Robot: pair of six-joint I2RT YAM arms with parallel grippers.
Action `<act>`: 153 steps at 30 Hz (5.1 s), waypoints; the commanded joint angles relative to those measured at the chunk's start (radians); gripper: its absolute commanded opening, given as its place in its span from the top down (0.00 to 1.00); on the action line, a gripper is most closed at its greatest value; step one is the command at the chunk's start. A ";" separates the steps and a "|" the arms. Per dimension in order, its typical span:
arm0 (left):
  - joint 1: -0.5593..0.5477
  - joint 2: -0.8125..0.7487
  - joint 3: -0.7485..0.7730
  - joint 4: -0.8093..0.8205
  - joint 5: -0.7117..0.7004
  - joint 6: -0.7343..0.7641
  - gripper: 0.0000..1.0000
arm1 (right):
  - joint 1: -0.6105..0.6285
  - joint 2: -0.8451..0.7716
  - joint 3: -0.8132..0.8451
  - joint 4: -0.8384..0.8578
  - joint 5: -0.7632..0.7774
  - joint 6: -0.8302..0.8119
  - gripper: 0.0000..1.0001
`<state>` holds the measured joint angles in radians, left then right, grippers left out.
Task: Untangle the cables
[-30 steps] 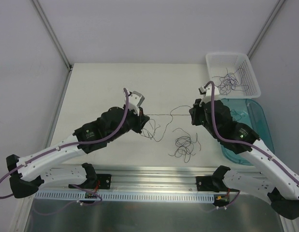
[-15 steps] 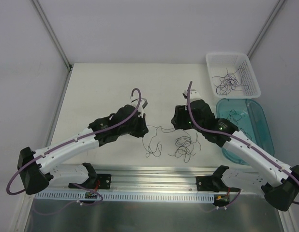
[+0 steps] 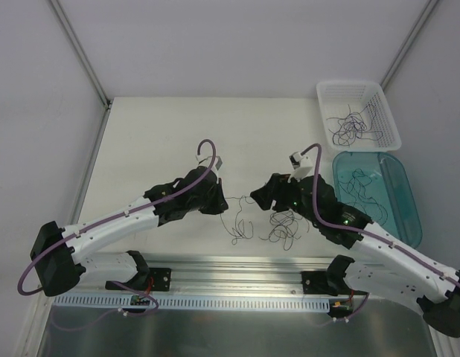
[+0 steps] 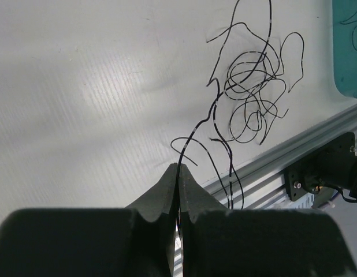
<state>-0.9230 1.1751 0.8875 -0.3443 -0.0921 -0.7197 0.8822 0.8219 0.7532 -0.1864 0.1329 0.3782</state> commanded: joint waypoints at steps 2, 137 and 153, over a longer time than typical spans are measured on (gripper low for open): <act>0.000 -0.037 -0.004 0.041 -0.040 -0.047 1.00 | 0.079 0.081 -0.071 0.211 -0.009 0.146 0.36; 0.696 -0.558 -0.220 -0.202 -0.314 0.385 0.01 | 0.293 0.827 0.568 -0.220 0.454 -0.308 0.99; 0.698 -0.549 -0.220 -0.193 -0.285 0.394 0.01 | -0.165 0.133 0.371 -0.533 0.502 -0.392 0.99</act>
<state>-0.2337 0.6220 0.6716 -0.5652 -0.3954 -0.3489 0.8169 1.0744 1.1767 -0.6128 0.6254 -0.0040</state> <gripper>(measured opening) 0.991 0.019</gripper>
